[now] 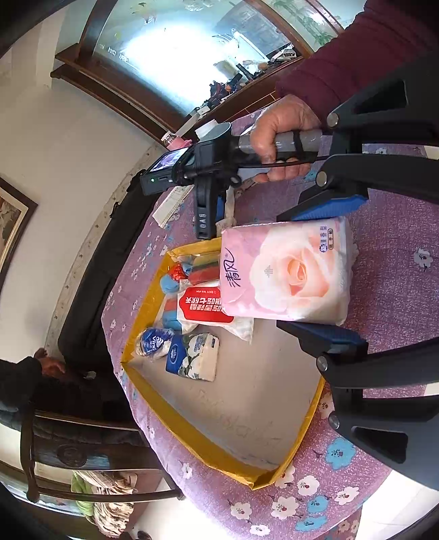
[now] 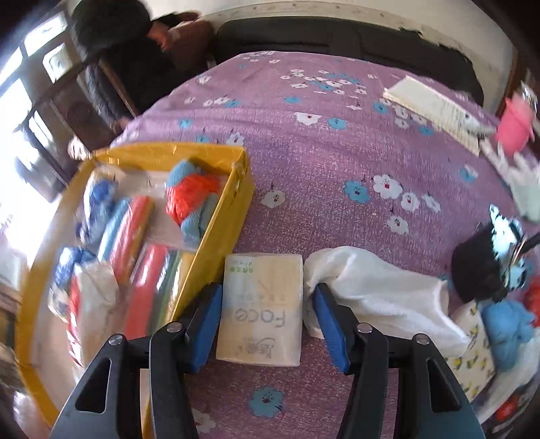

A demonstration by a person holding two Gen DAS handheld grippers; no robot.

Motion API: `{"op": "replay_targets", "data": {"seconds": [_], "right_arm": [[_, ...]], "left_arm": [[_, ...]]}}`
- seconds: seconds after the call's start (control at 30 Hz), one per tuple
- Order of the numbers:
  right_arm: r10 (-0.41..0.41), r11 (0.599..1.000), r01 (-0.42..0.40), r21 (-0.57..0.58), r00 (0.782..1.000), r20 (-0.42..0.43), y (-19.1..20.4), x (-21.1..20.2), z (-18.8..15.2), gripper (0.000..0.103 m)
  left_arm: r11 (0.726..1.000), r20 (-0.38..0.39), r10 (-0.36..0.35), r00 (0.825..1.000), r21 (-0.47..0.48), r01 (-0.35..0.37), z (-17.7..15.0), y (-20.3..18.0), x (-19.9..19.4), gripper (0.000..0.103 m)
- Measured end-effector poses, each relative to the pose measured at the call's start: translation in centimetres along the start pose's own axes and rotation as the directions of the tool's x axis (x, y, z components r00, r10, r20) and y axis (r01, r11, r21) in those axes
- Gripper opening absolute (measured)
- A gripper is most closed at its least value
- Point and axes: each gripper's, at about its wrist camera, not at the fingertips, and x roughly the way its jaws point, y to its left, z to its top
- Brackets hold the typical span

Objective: Organize soft objects
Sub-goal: 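Carry pink pack to tray with left tool while right grasps Face pack, then release pink pack into tray while right tool drops Face pack and white cloth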

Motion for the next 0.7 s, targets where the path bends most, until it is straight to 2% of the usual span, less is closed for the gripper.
{"op": "replay_targets", "data": {"seconds": [0.07,0.2,0.33,0.43,0.57,0.7], "right_arm": [[-0.028,0.999,0.028,-0.029,1.000,0.010,0.0,-0.5,-0.5,0.043],[0.028,0.999,-0.030,0.040,0.997,0.065,-1.8,-2.6,-0.9,0.043],[0.063,0.994,-0.073,0.076,0.989,0.131,-3.2,-5.7,-1.2,0.043],[0.108,0.989,-0.121,0.082,0.982,0.158,-3.4,-7.6,-1.7,0.043],[0.188,0.978,-0.199,0.065,0.970,0.155,-2.4,-9.0,-2.7,0.043],[0.283,0.958,-0.286,0.012,0.952,0.115,0.4,-9.5,-3.8,0.043]], "left_arm": [[1.000,0.001,0.009,1.000,-0.004,-0.009,0.0,0.1,-0.1,0.052],[0.999,0.002,0.044,0.999,-0.010,-0.044,0.7,0.6,-0.4,0.052],[0.990,-0.015,0.142,0.990,0.015,-0.142,2.2,1.5,0.2,0.052],[0.976,-0.062,0.218,0.974,0.016,-0.217,3.4,2.8,1.8,0.052],[0.952,-0.130,0.306,0.943,0.008,-0.307,4.9,4.8,4.4,0.053],[0.924,-0.134,0.381,0.915,0.016,-0.382,6.6,6.3,6.3,0.060]]}}
